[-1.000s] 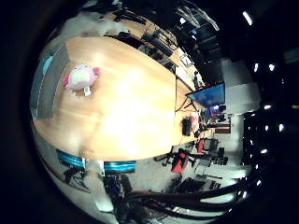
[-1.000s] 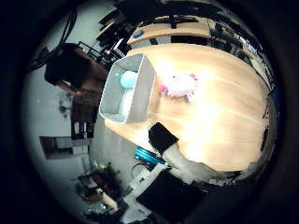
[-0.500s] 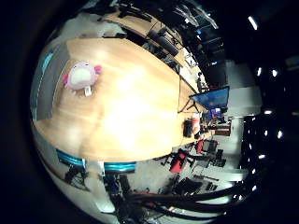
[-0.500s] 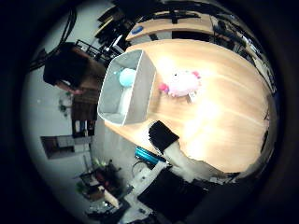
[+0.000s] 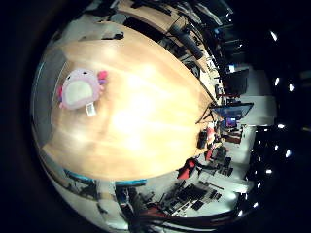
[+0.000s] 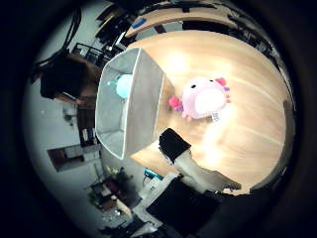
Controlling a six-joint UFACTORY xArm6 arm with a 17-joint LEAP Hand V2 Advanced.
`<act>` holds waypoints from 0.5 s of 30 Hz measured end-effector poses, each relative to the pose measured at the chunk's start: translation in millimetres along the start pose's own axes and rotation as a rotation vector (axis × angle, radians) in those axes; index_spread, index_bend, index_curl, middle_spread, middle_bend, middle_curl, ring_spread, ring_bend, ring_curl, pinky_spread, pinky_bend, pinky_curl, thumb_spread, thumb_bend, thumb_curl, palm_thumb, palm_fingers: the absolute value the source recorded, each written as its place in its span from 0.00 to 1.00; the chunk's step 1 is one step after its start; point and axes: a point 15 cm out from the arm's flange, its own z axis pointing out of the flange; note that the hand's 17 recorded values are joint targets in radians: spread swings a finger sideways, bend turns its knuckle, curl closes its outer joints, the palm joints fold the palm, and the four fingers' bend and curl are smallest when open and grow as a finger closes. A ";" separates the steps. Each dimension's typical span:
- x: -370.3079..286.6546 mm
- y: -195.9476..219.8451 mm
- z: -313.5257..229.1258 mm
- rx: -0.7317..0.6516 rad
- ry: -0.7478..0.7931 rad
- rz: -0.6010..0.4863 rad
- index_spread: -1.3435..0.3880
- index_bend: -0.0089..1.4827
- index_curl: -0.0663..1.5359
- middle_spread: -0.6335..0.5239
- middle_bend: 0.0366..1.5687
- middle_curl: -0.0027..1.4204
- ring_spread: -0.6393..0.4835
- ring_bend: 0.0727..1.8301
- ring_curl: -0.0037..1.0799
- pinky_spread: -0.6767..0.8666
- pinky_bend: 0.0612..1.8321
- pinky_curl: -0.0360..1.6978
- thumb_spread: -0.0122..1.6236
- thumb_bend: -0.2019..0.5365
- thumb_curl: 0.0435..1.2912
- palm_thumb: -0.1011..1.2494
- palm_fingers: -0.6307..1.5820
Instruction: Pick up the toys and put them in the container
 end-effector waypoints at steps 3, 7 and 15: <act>0.0 -7.8 22.6 -0.031 -0.004 -0.002 0.54 0.12 0.24 0.46 0.15 0.27 0.50 0.39 0.23 0.57 0.59 0.07 0.62 0.24 0.19 0.33 0.41; 0.8 -21.1 50.4 -0.045 -0.006 -0.001 0.54 0.12 0.23 0.46 0.15 0.27 0.50 0.40 0.23 0.57 0.59 0.07 0.62 0.24 0.19 0.33 0.40; 0.1 -31.9 92.1 -0.081 -0.010 0.005 0.54 0.12 0.23 0.45 0.15 0.27 0.49 0.41 0.23 0.55 0.60 0.06 0.63 0.24 0.19 0.35 0.40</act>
